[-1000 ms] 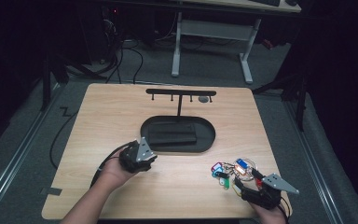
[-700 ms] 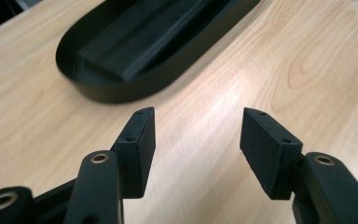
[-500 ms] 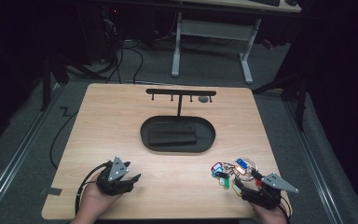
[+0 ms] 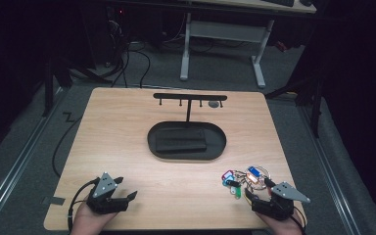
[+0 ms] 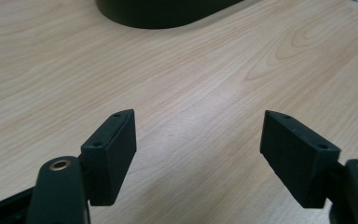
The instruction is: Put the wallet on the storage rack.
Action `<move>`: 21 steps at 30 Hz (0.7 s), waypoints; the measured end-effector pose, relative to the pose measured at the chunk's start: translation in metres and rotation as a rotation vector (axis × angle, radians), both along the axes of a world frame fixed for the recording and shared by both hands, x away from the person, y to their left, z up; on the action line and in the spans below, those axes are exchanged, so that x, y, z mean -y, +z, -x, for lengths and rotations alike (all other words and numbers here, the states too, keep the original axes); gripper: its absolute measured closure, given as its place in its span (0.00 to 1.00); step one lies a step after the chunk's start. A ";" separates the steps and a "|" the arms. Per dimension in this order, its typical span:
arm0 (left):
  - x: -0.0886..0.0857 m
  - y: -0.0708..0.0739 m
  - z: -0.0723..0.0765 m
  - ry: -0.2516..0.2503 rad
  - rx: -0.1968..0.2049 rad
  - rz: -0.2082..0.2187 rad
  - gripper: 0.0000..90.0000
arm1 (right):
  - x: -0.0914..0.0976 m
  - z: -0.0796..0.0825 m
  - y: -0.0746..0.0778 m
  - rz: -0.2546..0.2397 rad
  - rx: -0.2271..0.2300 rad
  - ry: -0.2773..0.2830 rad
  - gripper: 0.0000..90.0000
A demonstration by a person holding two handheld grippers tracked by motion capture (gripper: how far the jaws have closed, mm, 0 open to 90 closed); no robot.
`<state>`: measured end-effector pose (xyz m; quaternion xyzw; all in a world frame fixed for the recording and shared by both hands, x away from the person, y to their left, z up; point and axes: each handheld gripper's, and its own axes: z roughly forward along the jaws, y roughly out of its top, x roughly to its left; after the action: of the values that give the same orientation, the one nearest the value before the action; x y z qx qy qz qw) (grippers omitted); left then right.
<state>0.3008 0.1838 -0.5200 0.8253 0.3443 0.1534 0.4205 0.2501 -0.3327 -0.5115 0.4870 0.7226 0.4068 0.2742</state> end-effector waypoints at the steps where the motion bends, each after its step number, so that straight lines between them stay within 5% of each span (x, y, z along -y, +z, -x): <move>1: 0.002 -0.001 -0.001 -0.014 -0.003 -0.016 0.28 | -0.002 0.000 -0.001 0.009 -0.011 -0.003 0.17; 3: 0.006 -0.002 -0.003 -0.029 0.018 -0.045 0.27 | -0.004 -0.001 -0.004 0.018 -0.047 -0.004 0.17; 6: 0.004 -0.002 -0.006 -0.038 0.015 -0.017 0.26 | -0.010 -0.004 -0.004 0.071 -0.091 -0.014 0.18; 13: 0.000 -0.001 -0.010 -0.018 0.036 -0.011 0.26 | -0.015 -0.010 0.016 0.145 -0.123 -0.042 0.26; 21: 0.003 0.000 -0.012 -0.009 0.065 -0.024 0.23 | -0.010 -0.027 0.032 0.150 -0.201 -0.072 0.27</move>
<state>0.3124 0.1809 -0.5201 0.8264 0.3250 0.1823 0.4221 0.2770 -0.3230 -0.4797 0.5289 0.7569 0.2909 0.2503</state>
